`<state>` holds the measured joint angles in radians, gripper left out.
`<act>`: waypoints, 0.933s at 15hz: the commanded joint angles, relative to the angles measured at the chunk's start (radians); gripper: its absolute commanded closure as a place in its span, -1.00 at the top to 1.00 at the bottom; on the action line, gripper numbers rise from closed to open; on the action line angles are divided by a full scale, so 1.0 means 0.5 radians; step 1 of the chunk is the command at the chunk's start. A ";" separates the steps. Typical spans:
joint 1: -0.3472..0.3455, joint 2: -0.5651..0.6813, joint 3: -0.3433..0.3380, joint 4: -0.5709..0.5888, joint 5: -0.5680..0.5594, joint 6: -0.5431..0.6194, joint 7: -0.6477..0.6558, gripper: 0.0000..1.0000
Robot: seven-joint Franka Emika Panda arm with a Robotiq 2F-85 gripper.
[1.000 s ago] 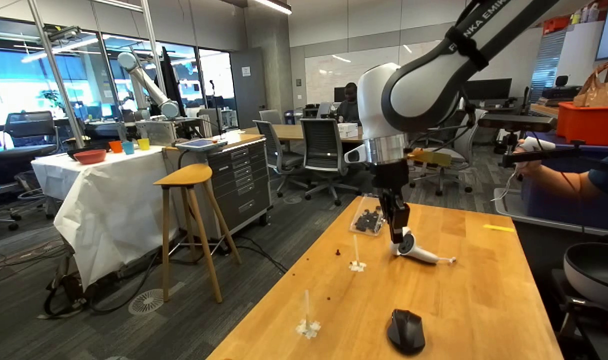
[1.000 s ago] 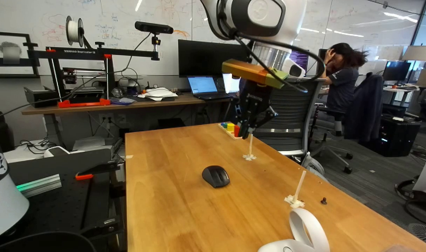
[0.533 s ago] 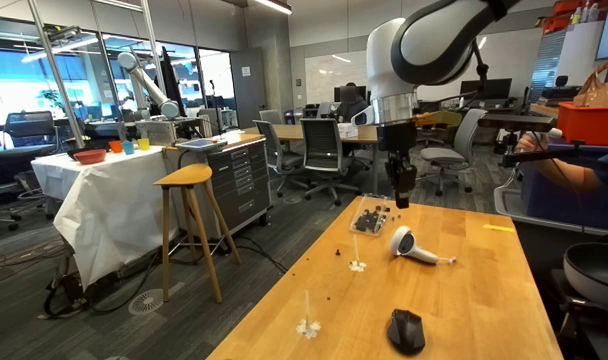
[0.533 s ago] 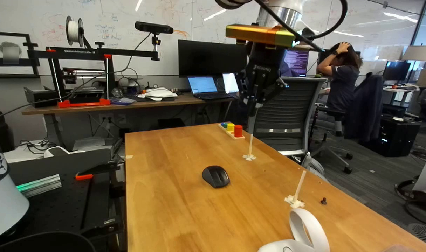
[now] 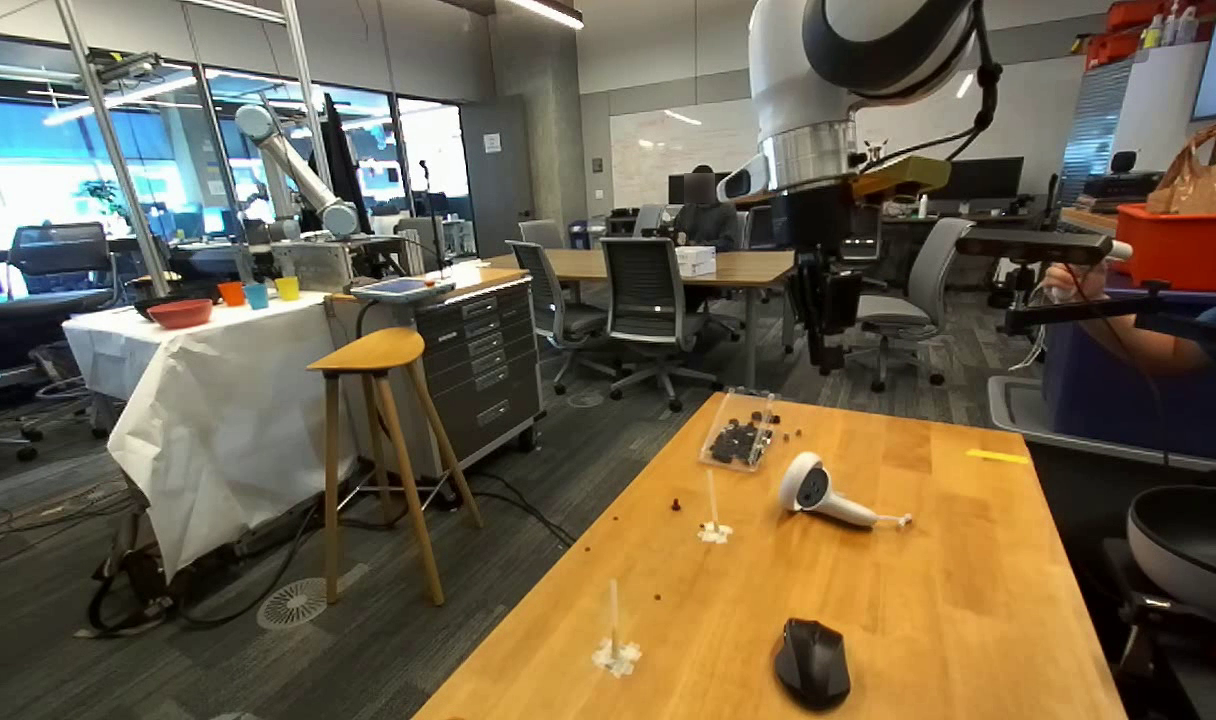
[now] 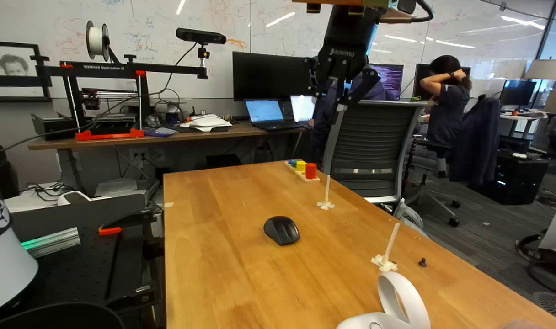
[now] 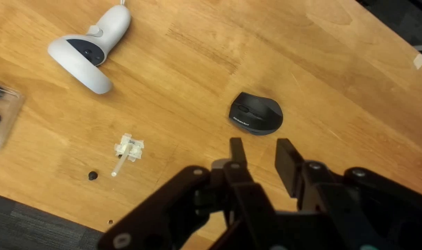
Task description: Slightly move the mouse on the desk
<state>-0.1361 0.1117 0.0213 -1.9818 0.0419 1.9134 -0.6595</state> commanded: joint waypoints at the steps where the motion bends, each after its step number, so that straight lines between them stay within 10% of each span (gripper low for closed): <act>1: 0.034 -0.057 -0.047 0.057 -0.017 -0.171 -0.071 0.25; 6: 0.035 -0.072 -0.064 0.095 -0.040 -0.318 -0.102 0.99; 14: 0.038 -0.059 -0.082 0.064 -0.043 -0.354 -0.086 0.98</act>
<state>-0.1359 0.0818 -0.0006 -1.9514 0.0191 1.7378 -0.7019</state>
